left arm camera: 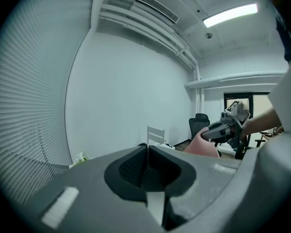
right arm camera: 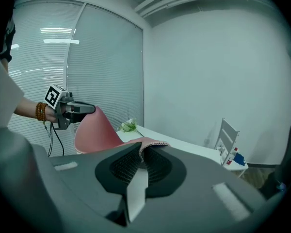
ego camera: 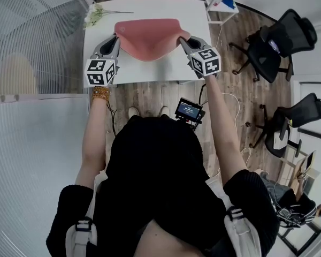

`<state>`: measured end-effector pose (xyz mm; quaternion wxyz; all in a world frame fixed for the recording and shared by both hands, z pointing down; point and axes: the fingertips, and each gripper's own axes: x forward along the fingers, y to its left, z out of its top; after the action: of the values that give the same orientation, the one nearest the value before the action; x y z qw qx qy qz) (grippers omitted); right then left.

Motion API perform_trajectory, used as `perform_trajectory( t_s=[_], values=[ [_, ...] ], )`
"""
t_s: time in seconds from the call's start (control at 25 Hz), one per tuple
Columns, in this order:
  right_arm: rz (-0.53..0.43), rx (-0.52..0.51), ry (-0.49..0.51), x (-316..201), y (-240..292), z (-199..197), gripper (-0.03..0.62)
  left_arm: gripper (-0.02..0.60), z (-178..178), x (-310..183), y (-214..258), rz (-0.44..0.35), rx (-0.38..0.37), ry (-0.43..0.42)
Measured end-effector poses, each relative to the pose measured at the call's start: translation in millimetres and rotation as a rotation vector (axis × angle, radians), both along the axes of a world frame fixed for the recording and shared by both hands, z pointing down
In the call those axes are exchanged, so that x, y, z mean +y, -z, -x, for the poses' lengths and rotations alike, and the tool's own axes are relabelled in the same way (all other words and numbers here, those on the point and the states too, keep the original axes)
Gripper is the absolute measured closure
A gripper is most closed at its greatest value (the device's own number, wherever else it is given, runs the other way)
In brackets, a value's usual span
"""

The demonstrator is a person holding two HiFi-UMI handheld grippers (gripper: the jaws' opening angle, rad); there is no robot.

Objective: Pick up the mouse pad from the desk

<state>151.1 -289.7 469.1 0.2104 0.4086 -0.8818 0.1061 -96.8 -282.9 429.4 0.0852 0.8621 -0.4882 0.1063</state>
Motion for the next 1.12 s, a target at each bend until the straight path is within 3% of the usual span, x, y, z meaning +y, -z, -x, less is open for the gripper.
perform_trajectory(
  t_s=[1.12],
  values=[
    [-0.150, -0.010, -0.041, -18.0, 77.6, -2.0, 0.553, 0.562, 14.2, -13.5, 83.1, -0.162, -0.004, 0.037]
  ],
)
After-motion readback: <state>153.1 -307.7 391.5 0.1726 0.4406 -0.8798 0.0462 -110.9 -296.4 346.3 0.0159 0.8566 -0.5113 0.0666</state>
